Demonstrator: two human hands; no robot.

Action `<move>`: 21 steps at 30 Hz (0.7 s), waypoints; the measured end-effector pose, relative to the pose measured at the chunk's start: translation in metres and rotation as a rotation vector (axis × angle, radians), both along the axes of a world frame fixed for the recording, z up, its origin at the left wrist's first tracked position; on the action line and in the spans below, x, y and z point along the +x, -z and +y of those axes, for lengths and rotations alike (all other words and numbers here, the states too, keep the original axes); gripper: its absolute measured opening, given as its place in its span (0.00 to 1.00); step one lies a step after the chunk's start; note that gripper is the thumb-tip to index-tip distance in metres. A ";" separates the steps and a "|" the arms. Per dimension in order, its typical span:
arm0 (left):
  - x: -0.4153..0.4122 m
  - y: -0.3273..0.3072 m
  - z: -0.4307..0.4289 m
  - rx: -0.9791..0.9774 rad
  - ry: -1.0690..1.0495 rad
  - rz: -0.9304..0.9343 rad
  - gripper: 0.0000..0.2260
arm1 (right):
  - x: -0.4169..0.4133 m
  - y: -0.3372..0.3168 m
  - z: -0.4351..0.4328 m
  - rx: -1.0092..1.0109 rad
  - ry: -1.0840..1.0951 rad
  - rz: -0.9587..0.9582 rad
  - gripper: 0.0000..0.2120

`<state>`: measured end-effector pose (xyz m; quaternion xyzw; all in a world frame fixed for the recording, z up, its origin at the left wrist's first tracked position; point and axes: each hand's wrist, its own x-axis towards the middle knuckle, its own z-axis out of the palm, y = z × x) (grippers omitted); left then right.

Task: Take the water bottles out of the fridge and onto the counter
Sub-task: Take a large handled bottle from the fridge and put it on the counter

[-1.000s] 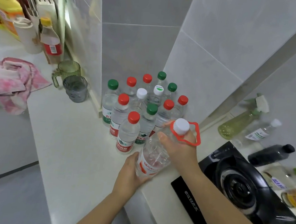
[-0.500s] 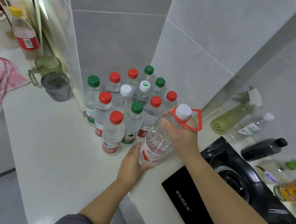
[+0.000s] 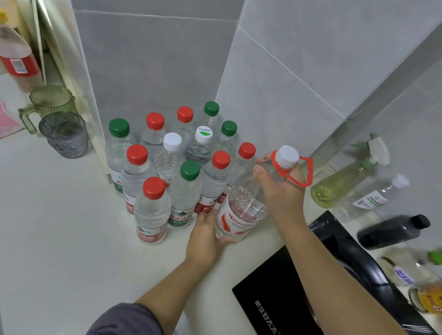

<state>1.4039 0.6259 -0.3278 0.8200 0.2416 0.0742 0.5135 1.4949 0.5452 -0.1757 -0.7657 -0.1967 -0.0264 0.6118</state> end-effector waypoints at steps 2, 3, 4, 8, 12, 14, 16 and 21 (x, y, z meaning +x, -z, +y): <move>0.006 0.000 -0.005 0.024 -0.023 0.038 0.34 | 0.005 -0.001 -0.001 0.002 0.006 -0.012 0.10; 0.008 0.000 -0.008 0.035 -0.031 0.059 0.33 | 0.008 0.000 -0.002 0.008 0.012 -0.017 0.11; 0.010 -0.001 -0.010 0.048 -0.039 0.081 0.32 | 0.010 0.000 -0.002 0.012 0.020 -0.021 0.12; 0.012 -0.001 -0.011 0.072 -0.039 0.114 0.33 | 0.012 0.001 -0.003 0.011 0.008 -0.034 0.11; 0.005 -0.002 -0.014 0.061 -0.039 0.058 0.34 | 0.010 0.001 -0.003 0.009 0.001 -0.065 0.10; 0.002 -0.004 -0.017 0.069 -0.057 0.051 0.32 | 0.011 0.002 -0.005 0.001 0.000 -0.064 0.11; 0.003 -0.007 -0.018 0.096 -0.049 0.082 0.30 | 0.010 0.004 -0.006 0.003 0.004 -0.052 0.15; 0.010 -0.012 -0.010 0.175 -0.001 0.172 0.27 | 0.012 0.008 -0.005 -0.009 0.016 -0.012 0.17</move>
